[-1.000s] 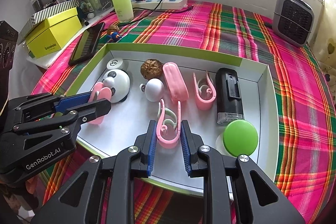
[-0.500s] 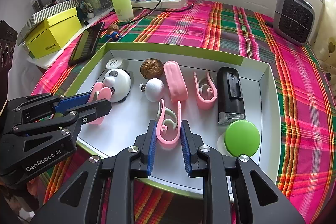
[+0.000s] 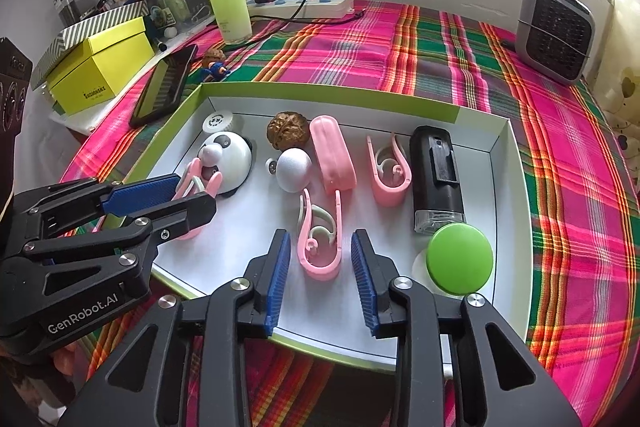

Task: Organize objects
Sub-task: 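Lower and open both tools, releasing the pink clips into the box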

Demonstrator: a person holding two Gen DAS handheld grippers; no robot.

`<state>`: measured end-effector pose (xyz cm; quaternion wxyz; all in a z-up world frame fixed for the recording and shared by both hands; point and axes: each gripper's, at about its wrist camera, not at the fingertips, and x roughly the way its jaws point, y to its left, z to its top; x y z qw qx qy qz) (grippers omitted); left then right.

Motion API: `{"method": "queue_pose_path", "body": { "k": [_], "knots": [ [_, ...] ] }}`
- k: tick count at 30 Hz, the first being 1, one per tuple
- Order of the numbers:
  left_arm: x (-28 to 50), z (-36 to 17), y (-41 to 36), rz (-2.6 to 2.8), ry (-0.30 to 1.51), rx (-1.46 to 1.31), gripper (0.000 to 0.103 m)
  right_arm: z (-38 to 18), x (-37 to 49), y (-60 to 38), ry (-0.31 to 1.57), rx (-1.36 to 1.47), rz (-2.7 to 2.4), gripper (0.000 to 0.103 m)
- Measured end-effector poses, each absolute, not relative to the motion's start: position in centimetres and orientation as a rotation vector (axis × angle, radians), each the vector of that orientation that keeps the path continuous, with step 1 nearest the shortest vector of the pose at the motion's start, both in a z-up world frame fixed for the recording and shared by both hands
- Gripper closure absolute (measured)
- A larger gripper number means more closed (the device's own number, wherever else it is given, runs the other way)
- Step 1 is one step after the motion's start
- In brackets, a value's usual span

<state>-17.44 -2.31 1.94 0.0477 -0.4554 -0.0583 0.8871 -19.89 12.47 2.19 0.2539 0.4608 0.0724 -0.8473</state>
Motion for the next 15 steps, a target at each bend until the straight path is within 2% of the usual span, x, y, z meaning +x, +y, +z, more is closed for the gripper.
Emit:
{"method": "queue_pose_path", "body": {
  "k": [7,15],
  "knots": [
    [-17.1,2.3,-2.5,2.721,-0.189,-1.374,0.063,2.8,-19.6,13.0,0.172,1.234,-2.327,0.069],
    [-16.6,2.5,-2.8,2.727,-0.201,-1.372,0.062,3.1,-18.9,12.9,0.170,1.220,-2.338,0.069]
  ]
}}
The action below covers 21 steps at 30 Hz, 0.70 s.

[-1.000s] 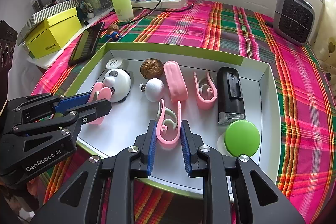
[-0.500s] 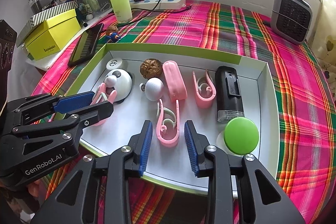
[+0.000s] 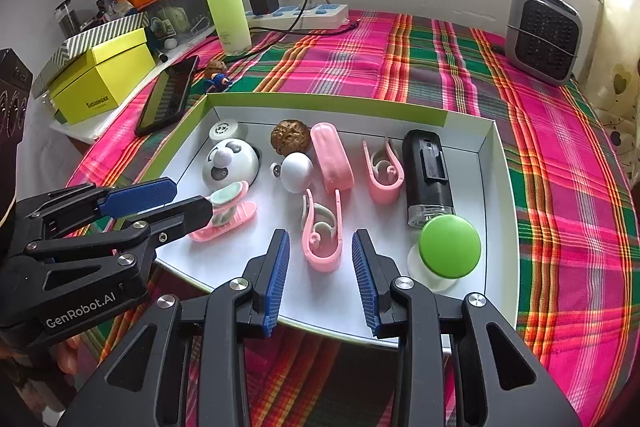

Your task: Organize objects

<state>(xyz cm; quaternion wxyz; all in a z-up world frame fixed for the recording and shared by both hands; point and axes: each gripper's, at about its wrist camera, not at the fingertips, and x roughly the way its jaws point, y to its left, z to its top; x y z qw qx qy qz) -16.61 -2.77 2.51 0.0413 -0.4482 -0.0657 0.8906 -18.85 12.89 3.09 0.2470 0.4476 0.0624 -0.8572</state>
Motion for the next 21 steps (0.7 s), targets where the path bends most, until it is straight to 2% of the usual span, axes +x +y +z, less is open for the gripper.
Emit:
{"method": "queue_pose_path", "body": {
  "k": [21],
  "knots": [
    [-12.0,3.9,-2.4,2.791,-0.180,-1.282,0.062,4.9,-14.5,14.0,0.140,1.108,-2.405,0.069]
  ]
}}
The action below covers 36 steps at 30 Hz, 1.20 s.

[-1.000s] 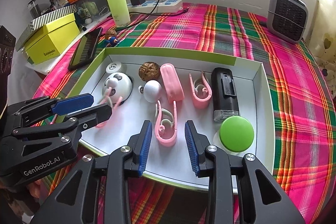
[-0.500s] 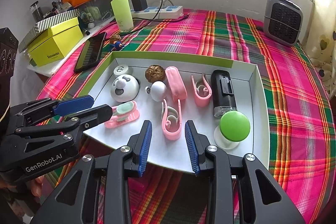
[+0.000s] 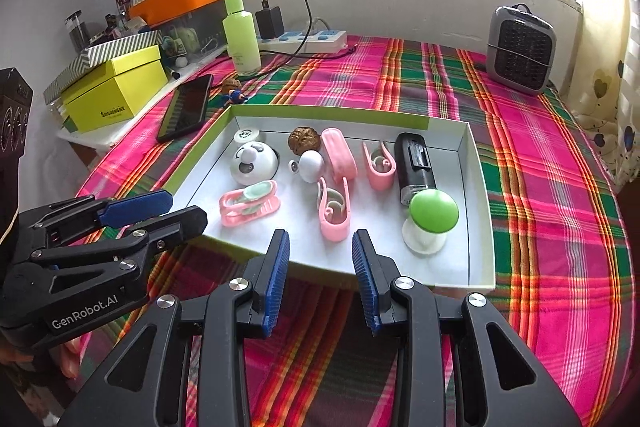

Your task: Organize objects

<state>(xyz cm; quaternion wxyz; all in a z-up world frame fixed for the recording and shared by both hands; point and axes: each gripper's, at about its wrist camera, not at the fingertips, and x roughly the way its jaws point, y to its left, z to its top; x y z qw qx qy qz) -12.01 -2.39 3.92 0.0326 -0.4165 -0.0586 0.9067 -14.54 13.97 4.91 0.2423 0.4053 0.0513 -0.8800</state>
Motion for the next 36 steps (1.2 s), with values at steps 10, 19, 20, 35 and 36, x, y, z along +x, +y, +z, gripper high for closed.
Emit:
{"method": "queue_pose_path", "body": {
  "k": [10,19,20,35,36],
  "knots": [
    [-9.5,4.6,-1.7,2.827,-0.135,-1.219,0.062,5.8,-12.0,14.8,0.135,1.042,-2.463,0.069],
    [-7.8,3.8,-1.0,2.840,-0.114,-1.230,0.062,4.7,-10.0,15.6,0.150,1.069,-2.497,0.065],
    [-7.7,3.6,-0.9,2.836,-0.115,-1.232,0.062,4.6,-9.8,15.7,0.152,1.075,-2.502,0.062],
    [-6.5,0.7,0.0,2.807,-0.109,-1.336,0.061,1.7,-8.3,17.0,0.158,1.191,-2.517,0.060],
    [-6.5,0.5,0.1,2.804,-0.108,-1.344,0.061,1.6,-8.2,17.1,0.159,1.197,-2.519,0.060]
  ]
}}
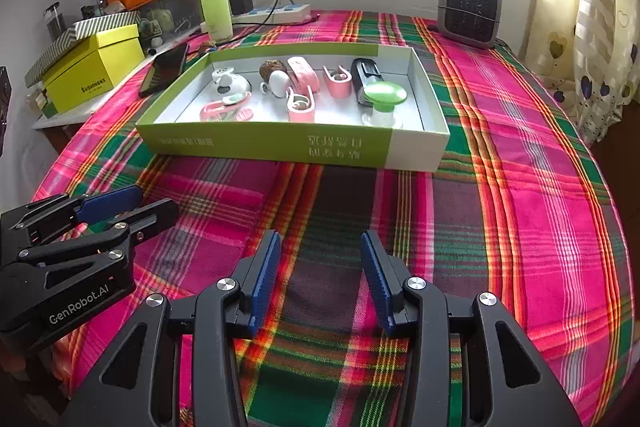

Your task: Organize objects

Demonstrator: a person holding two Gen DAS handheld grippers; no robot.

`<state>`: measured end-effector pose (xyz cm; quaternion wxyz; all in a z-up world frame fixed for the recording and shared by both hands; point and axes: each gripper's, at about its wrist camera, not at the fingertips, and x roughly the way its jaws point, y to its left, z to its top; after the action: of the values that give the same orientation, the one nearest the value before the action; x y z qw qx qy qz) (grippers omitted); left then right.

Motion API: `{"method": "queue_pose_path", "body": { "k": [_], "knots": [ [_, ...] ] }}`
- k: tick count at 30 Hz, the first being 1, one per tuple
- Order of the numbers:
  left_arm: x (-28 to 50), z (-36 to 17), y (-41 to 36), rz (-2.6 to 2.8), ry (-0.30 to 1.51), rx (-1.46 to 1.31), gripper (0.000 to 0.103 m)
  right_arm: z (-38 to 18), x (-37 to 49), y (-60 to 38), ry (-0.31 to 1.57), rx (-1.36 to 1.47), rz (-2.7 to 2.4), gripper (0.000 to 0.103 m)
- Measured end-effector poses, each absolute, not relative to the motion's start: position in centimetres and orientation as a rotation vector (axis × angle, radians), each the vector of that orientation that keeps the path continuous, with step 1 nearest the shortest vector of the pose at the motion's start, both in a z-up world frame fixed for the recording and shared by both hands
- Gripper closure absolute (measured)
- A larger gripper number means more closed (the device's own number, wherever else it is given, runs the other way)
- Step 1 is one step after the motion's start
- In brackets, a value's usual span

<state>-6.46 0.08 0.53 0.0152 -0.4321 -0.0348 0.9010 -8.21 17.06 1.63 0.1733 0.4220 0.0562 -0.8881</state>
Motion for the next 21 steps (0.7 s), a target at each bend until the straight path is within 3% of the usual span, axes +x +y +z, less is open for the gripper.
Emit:
{"method": "queue_pose_path", "body": {
  "k": [9,21],
  "knots": [
    [-6.14,0.30,0.59,2.828,-0.085,-1.328,0.058,1.39,-8.16,17.46,0.175,1.221,-2.550,0.059],
    [-6.19,0.22,1.03,2.836,-0.073,-1.322,0.050,1.27,-8.08,17.67,0.196,1.245,-2.586,0.045]
  ]
}}
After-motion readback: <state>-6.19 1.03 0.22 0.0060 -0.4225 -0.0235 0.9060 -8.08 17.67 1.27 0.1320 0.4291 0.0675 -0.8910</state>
